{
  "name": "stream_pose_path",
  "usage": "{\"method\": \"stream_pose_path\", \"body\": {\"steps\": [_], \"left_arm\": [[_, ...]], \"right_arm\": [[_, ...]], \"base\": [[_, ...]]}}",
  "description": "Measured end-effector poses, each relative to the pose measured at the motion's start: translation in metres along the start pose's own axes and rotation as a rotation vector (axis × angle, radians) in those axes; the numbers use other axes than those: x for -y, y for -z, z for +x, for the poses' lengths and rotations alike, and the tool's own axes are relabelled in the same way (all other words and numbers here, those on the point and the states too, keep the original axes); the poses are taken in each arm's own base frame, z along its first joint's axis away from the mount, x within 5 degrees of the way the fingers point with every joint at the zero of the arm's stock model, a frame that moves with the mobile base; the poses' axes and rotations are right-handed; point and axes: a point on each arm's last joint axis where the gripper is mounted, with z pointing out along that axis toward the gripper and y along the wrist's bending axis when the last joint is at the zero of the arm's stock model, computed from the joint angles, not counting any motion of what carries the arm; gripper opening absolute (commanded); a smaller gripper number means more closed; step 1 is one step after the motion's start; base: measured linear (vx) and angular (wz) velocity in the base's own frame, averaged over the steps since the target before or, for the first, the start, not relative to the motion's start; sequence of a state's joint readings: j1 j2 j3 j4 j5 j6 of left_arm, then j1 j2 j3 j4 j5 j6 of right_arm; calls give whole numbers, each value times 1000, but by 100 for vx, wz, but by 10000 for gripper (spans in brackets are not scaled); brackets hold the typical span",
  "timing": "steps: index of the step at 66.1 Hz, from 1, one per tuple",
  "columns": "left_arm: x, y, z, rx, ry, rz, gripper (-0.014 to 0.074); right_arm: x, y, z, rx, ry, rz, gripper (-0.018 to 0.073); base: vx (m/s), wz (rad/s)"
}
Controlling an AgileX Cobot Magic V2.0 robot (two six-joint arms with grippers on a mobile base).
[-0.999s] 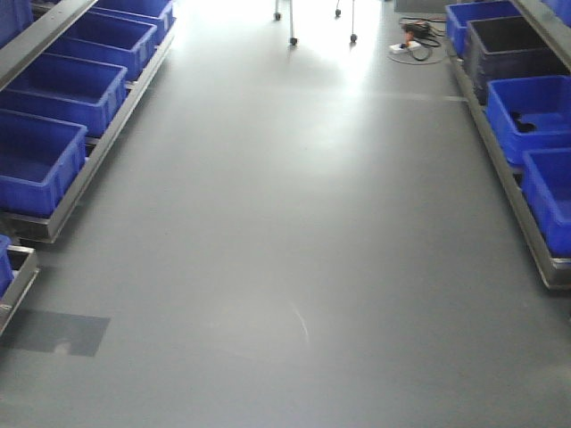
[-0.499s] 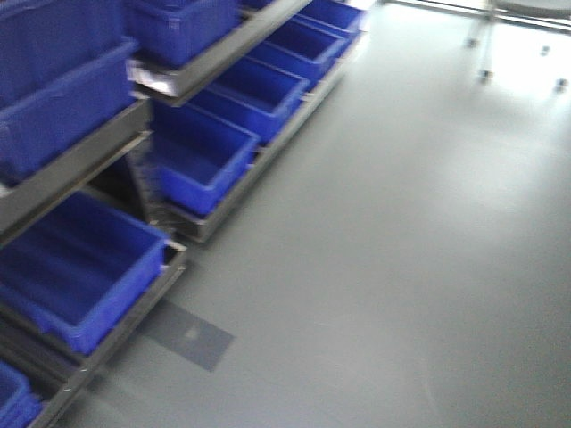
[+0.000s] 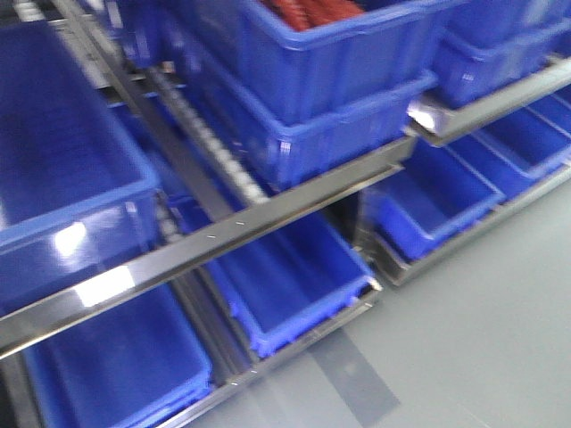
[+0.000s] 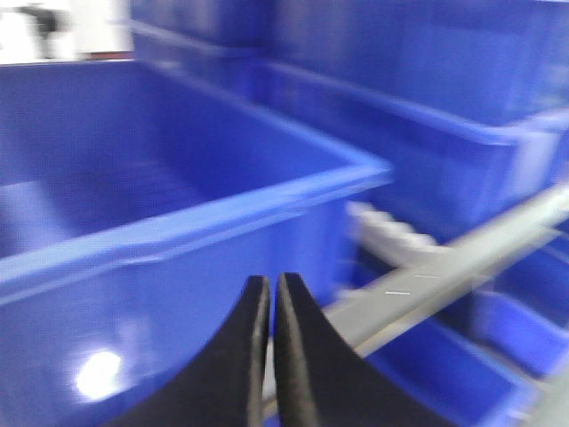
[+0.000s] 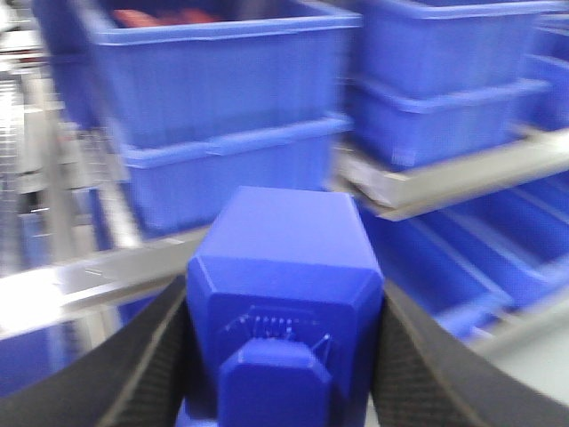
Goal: Pour parts from conveyor to right shelf
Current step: 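Turn toward the shelf and stop in front of an empty blue bin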
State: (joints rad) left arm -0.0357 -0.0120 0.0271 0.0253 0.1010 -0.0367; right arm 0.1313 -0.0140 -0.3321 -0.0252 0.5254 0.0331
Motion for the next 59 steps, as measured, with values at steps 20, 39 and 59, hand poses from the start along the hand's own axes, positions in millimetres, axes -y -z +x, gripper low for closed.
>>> {"method": "stream_pose_path", "body": {"steps": [20,39,59], "left_arm": [[0,0,0,0,0,0,-6],[0,0,0,0,0,0,-6],[0,0,0,0,0,0,-6]], "right_arm": [[0,0,0,0,0,0,-5],[0,0,0,0,0,0,-5],[0,0,0,0,0,0,-5]], "base": [[20,79],[18,56],[22,16]]}}
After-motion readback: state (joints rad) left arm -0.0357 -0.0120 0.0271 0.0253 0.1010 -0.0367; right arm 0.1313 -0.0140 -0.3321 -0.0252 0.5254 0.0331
